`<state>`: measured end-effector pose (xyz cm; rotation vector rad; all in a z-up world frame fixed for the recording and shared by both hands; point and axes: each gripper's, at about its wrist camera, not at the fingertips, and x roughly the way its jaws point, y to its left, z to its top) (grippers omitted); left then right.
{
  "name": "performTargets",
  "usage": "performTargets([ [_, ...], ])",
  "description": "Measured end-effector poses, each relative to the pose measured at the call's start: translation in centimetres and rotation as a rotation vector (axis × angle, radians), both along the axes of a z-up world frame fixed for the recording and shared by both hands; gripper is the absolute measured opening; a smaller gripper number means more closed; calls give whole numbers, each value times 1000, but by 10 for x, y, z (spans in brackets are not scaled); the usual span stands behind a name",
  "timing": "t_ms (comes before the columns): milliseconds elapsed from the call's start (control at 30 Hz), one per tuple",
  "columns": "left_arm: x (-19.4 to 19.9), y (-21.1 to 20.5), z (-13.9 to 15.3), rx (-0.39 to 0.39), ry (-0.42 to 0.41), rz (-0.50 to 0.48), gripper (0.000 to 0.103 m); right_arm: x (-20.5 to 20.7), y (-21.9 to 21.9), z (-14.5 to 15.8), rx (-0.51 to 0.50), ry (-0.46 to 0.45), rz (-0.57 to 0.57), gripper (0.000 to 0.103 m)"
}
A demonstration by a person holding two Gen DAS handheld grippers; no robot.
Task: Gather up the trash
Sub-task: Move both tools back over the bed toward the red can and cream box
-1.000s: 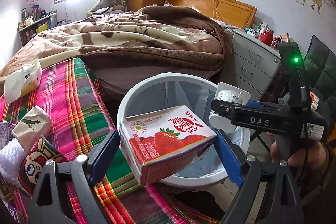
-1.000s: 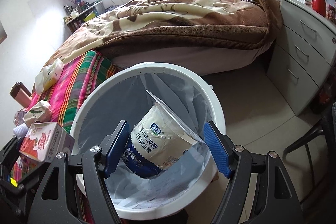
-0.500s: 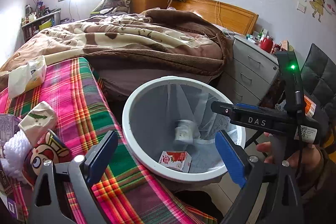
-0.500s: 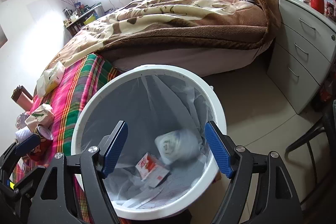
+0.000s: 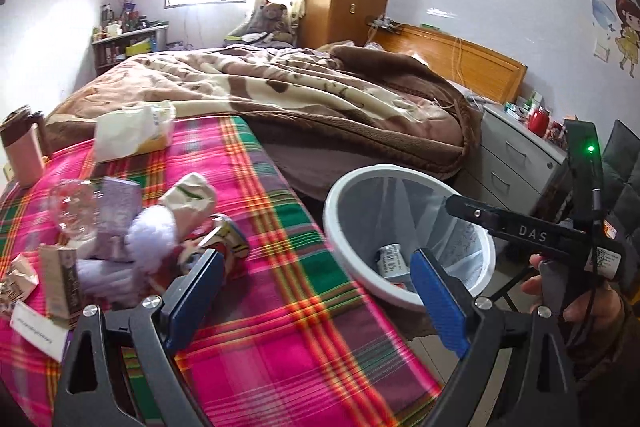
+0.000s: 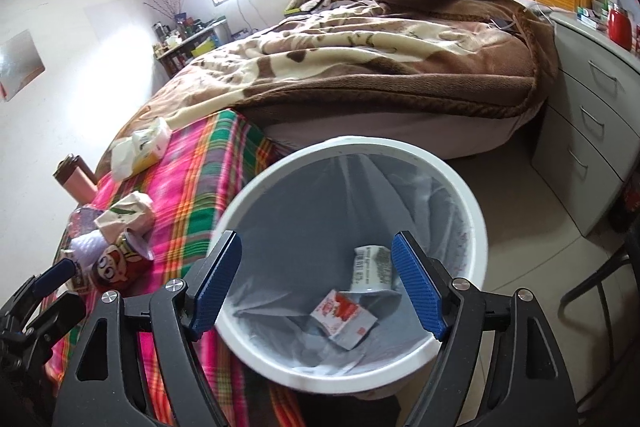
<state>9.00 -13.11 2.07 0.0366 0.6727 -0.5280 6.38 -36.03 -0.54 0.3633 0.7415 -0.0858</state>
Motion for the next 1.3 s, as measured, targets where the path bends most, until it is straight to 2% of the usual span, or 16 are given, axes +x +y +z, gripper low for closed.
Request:
performTargets([
  [300,-5,57,-3,-24,-3,118,95,1,43,9,-23,-45,65,79],
  [633,-5,122,-15,-27,19,277,95,17,96,2,1,-23,162,79],
  [967,0,199,-43,-48,120,474,95,46,142,-14,28,42,216,79],
  [1133,7,226,-58,-64,179,536,95,60,154,-22,56,75,226,79],
  [1233,13,236,-66,-116,226,553,95,69,158,-25,85,94,219,79],
  [1300,19,242,-71,-124,250,577,95,72,158,-25,108,96,207,79],
])
